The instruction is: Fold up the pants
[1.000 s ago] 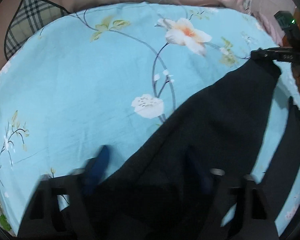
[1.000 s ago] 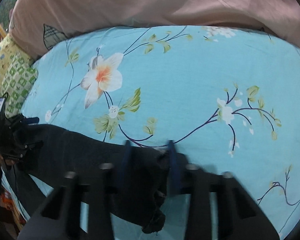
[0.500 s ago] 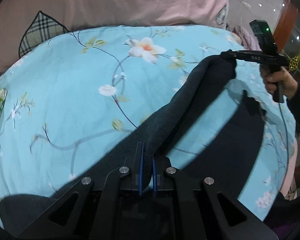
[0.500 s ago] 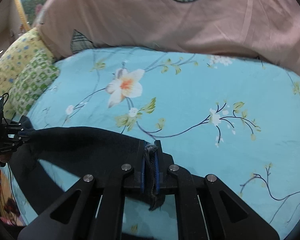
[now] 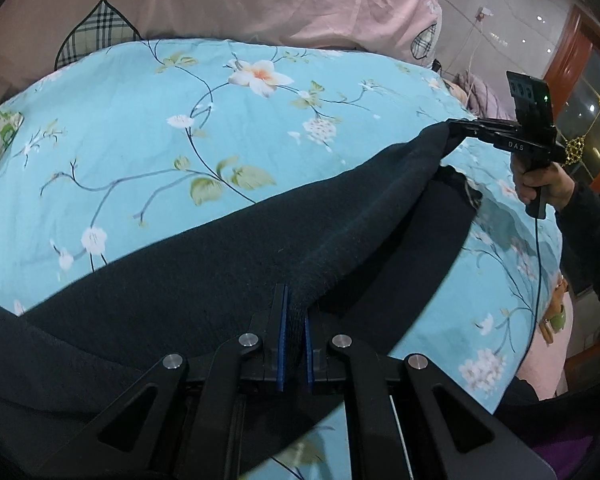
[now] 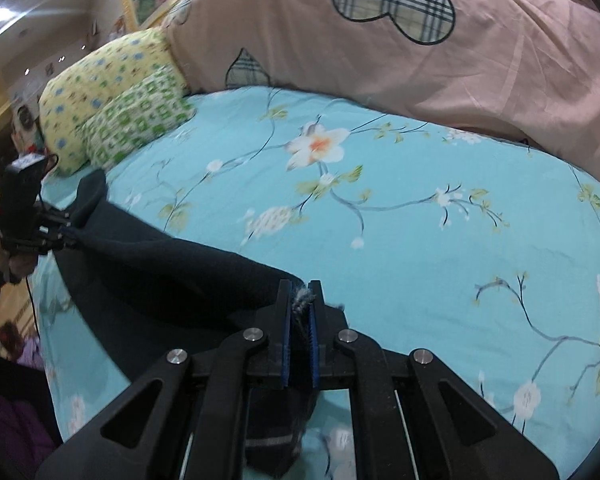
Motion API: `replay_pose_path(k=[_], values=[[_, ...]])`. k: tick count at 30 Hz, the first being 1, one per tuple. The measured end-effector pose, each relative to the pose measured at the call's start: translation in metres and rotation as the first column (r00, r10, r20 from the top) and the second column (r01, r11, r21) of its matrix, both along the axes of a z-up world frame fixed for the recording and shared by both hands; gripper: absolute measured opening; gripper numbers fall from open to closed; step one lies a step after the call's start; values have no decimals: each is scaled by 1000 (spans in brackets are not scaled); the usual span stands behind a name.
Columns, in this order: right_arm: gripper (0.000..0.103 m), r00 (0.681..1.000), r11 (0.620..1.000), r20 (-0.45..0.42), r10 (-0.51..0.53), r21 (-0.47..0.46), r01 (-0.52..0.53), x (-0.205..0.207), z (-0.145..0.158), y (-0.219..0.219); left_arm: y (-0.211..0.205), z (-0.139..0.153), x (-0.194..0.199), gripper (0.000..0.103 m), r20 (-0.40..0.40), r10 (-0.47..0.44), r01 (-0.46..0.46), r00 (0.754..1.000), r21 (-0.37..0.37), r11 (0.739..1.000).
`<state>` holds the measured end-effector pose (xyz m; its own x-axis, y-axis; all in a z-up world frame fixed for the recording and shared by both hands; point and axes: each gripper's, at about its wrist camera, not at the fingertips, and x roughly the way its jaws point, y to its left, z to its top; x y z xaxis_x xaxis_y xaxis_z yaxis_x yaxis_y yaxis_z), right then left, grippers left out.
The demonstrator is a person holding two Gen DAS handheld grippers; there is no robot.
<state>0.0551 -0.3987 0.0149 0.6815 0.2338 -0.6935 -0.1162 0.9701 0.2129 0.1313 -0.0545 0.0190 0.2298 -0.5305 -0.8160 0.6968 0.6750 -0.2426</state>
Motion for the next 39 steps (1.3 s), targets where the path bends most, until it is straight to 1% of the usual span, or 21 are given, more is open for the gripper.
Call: replay_pose_path(k=[3,5,9,16,19,20,21,23,24,26,27,28,30,31,33,36,37,39], values=[[8,1000,1000,19,8,-1,-8,-14,2,4,3,0,-12,5,5,-8,8,1000,-4,1000],[8,1000,1000,15,18,-5,-18,-20,1,7,5,-2,-19,5,2,-6,6,1000,-12,1000],[8,999,999,-16,38,-38,-39,-36,-8,17,8,-10,-29,5,-8,-10,10,1000,-14,1000],[8,995,995,-87,49,-79,-56,-57,-24,26,7,-27,-45,6,-6,-16,16,1000,11,1000],[8,994,996,-106,36,-78,-44,-66,-30,26,9,-33,-48,8,-22,-13,13,1000,5,1000],[8,993,996,-115,26,-77,-35,-68,-32,26,10,-36,-50,12,-25,-13,13,1000,10,1000],[8,990,998,-143,16,-62,-25,-70,-36,25,10,-38,-52,14,-27,-15,16,1000,19,1000],[10,983,998,-182,9,-62,-21,-71,-40,28,11,-43,-56,30,-37,-14,15,999,16,1000],[14,980,997,-198,-13,-81,-4,-74,-42,31,13,-42,-59,34,-41,-15,15,999,3,1000],[16,980,996,-193,-44,-88,28,-79,-37,33,17,-39,-64,47,-34,-5,5,999,-13,1000],[17,982,996,-181,-58,-78,45,-83,-33,33,20,-37,-66,49,-30,8,-8,1000,-17,1000],[18,983,996,-171,-72,-67,61,-86,-29,33,23,-34,-67,51,-25,17,-18,1000,-21,1000],[28,986,994,-127,-103,-37,99,-94,-13,35,30,-29,-69,54,-19,41,-41,999,-34,999],[48,987,994,-111,-112,-28,110,-96,-8,36,38,-26,-69,55,-16,67,-68,998,-43,997],[73,987,989,-60,-149,-4,149,-102,9,43,50,-21,-68,56,-22,103,-104,994,-58,993],[74,987,986,-11,-160,34,160,-103,24,56,78,-11,-63,56,-17,198,-199,980,-83,976],[74,987,986,-5,-163,46,163,-104,27,60,87,-9,-61,59,-13,227,-227,974,-84,970],[74,990,986,10,-142,91,141,-99,30,73,105,-4,-54,61,-8,296,-295,955,-76,952]])
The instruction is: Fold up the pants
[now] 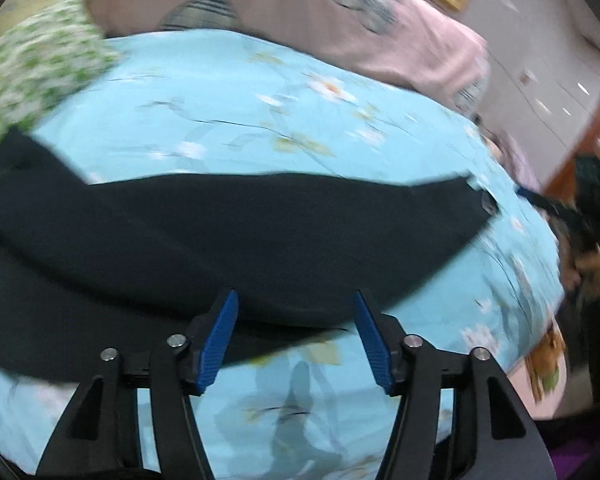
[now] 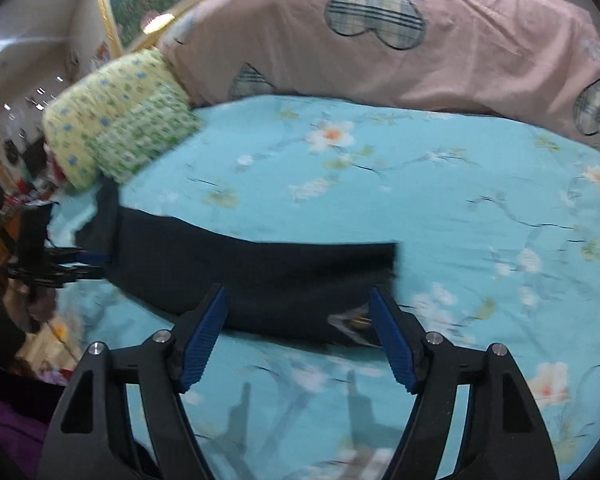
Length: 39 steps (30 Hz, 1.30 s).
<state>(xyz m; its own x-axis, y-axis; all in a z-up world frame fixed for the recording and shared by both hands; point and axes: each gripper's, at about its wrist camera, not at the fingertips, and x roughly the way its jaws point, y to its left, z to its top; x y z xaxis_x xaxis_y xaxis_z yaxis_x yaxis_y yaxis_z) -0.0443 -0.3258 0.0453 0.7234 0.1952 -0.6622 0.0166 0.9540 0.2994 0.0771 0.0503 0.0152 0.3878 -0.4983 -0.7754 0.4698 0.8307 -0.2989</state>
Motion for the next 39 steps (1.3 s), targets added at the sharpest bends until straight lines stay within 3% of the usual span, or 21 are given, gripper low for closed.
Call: replay_pose_path(k=[7,15,22,26,30,33,34,35,38,39], values=[[74,987,984,-3,164,73,-163,48,-5,75,61,16,38,61,-31,235,-235,972,15,972],[73,961,952,5,276,138,-274,87,-14,145,87,23,91,62,-72,387,-382,919,74,921],[73,928,919,-9,373,138,-368,125,-21,202,84,8,155,66,-157,531,-494,832,224,840],[73,897,891,-30,442,133,-435,149,-29,238,81,-5,185,65,-160,565,-495,810,330,804],[73,871,868,-59,488,137,-477,169,-40,266,74,-18,192,55,-158,565,-469,810,406,784],[71,857,859,-89,507,133,-494,178,-52,280,75,-22,187,32,-133,560,-473,818,399,786],[62,854,857,-98,511,130,-498,181,-56,284,77,-22,185,17,-130,562,-480,817,388,787],[55,851,856,-109,514,126,-501,182,-58,286,79,-22,182,10,-130,564,-487,816,371,790],[12,845,853,-118,522,81,-516,184,-60,295,88,-16,167,4,-112,568,-517,815,302,801],[10,840,847,-104,532,86,-525,182,-57,296,91,-12,161,4,-108,572,-527,813,281,802]])
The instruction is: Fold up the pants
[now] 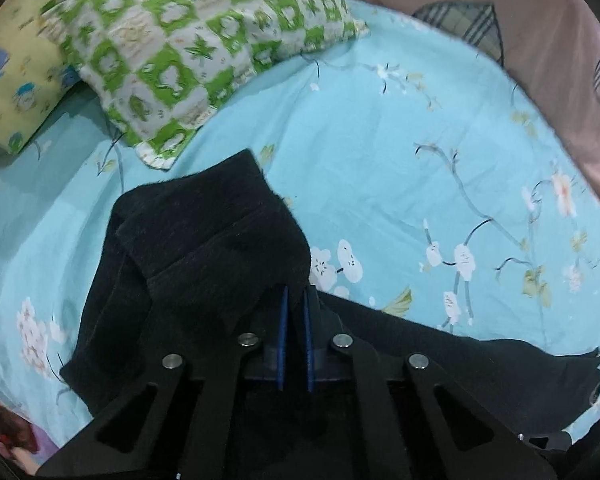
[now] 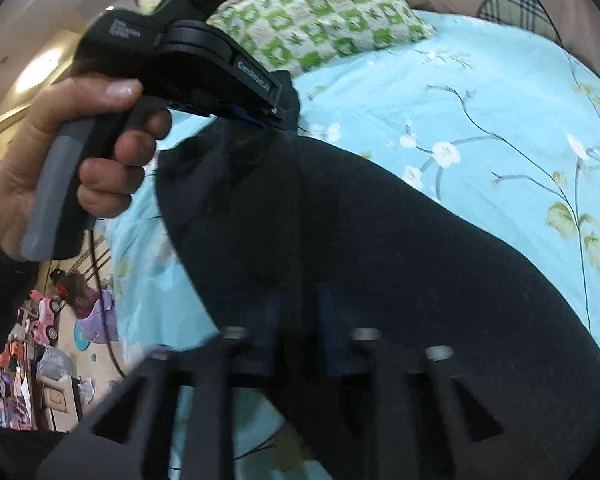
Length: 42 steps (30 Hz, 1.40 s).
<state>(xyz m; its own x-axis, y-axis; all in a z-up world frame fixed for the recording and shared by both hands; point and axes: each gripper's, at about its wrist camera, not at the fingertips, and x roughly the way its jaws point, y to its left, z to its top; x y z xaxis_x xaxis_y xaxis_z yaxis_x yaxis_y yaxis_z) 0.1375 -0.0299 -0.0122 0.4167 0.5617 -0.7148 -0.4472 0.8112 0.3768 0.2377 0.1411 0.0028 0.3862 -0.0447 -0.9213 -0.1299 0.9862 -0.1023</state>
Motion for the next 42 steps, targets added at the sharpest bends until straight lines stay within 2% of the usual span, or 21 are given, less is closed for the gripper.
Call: replay_pose_path(k=[3,6,7,10,12,21,23,24,28,31,35,36,39,41,42], values=[[7,998,1000,59,9,-7,-9,-11,16,1,16,14,-27,3,77,37,-30,996,-96,995],[7,994,999,105,35,-17,-33,-21,32,3,34,26,-58,3,154,83,-51,985,-201,978],[7,991,998,124,54,-36,-50,-26,38,6,44,29,-73,3,188,112,-60,976,-259,964],[7,985,993,144,91,-88,-79,-32,44,13,63,26,-94,3,210,185,-99,960,-363,927],[7,984,989,141,106,-114,-90,-33,44,16,70,21,-106,3,216,214,-112,953,-405,907],[7,984,977,107,139,-176,-119,-39,34,29,97,-6,-139,4,237,277,-143,931,-462,875],[7,986,975,96,134,-190,-114,-38,31,33,102,-12,-143,5,257,271,-139,928,-437,889],[11,988,976,82,130,-185,-113,-36,28,34,104,-14,-145,5,258,271,-145,927,-422,895],[18,994,987,37,103,-129,-97,-32,21,30,112,-25,-157,8,240,280,-159,929,-426,891],[19,995,990,27,98,-106,-95,-32,20,29,115,-23,-167,11,249,278,-161,928,-405,900],[30,995,995,16,96,-39,-95,-34,21,25,119,-15,-175,11,254,282,-170,925,-387,906],[34,996,995,21,91,-37,-90,-35,22,25,120,-14,-176,12,253,284,-173,925,-386,906],[35,997,997,33,72,-11,-71,-37,28,22,121,-8,-178,20,249,291,-187,924,-372,909],[37,997,998,39,59,2,-60,-37,32,18,122,-4,-178,34,247,296,-194,923,-365,910],[39,998,999,43,51,10,-51,-36,34,16,123,-3,-178,37,246,298,-196,922,-365,910]])
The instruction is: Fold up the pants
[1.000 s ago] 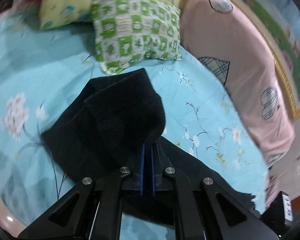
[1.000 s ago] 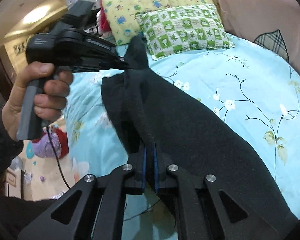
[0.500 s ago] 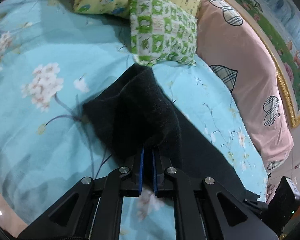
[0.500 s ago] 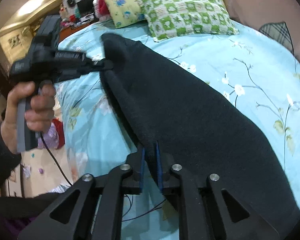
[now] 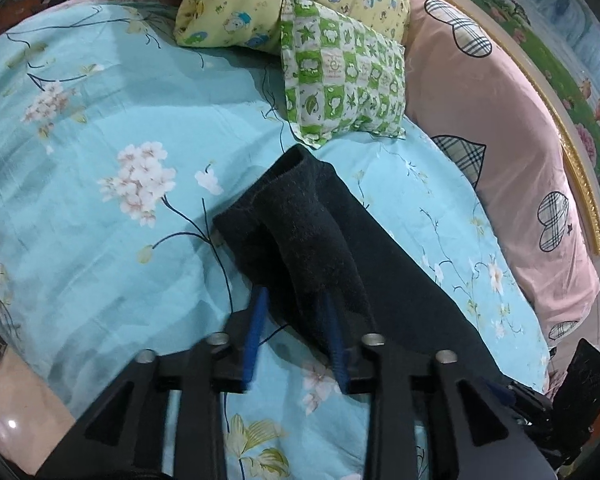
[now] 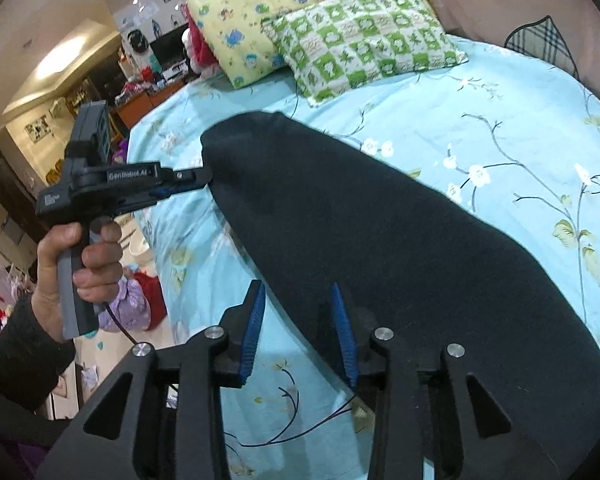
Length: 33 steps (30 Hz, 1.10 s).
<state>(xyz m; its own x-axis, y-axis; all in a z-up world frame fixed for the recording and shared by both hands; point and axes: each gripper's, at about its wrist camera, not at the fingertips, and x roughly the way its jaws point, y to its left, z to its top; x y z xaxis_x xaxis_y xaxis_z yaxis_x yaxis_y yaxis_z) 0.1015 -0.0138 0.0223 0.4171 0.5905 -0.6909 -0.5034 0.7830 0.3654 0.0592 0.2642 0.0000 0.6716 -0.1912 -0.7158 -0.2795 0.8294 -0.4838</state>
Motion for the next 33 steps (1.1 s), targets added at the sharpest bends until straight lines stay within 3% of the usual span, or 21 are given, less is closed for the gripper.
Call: replay_pose_path(k=[4,12,19,27,33], values=[[47,999,998,4,-45,43,45,4,7,-14,4,2,-1,47,-9,12,-12,1000,-9,1000],[47,983,978,-43,-180,97,184,30,0,-45,16,-4,8,53,-45,42,-43,998,-16,999],[47,961,957,-98,-259,111,269,79,-9,-70,23,-10,22,57,-65,39,-39,997,2,999],[47,966,977,-168,-195,49,205,136,-36,-64,29,-29,36,57,-83,6,-7,996,-1,1000],[47,975,998,-216,-52,-38,45,146,-60,-31,29,-39,37,57,-59,-19,19,998,-4,1000]])
